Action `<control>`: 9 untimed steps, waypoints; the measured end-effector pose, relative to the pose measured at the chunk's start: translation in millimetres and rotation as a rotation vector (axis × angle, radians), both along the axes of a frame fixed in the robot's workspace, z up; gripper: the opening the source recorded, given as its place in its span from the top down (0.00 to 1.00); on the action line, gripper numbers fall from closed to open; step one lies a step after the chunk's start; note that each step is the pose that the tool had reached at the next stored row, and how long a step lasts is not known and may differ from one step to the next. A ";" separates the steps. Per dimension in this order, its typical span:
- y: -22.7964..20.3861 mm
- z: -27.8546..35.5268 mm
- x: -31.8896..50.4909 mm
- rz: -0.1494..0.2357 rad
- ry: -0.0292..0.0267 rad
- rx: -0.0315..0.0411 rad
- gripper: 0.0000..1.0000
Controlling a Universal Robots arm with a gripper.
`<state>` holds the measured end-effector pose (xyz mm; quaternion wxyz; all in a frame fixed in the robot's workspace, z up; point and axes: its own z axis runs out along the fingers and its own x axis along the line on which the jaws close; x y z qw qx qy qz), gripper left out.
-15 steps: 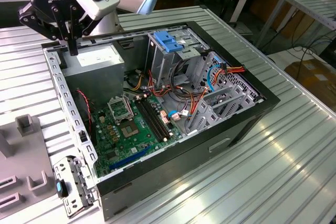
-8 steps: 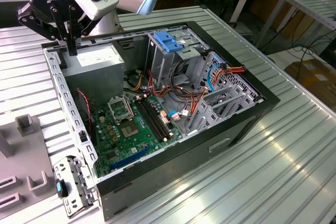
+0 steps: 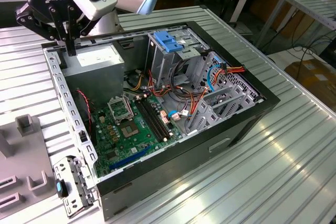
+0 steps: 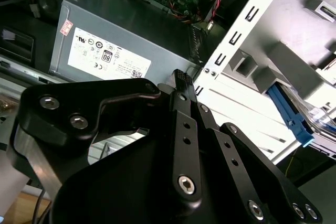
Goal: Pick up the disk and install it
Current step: 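Reach for the disk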
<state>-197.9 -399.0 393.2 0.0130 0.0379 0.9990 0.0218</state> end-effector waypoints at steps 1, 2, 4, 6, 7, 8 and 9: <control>0.0 0.0 -0.2 0.000 0.0000 0.0000 0.89; 0.0 0.0 -0.3 0.000 0.0000 0.0000 0.89; 0.0 0.0 -0.7 0.000 0.0000 0.0000 0.89; 0.0 0.0 -1.2 0.000 0.0001 0.0000 0.89; 0.0 0.0 -1.6 0.000 0.0000 0.0000 0.89; 0.0 0.0 -1.8 0.000 0.0000 0.0000 0.89; 0.0 0.0 -1.9 0.000 0.0000 0.0000 0.89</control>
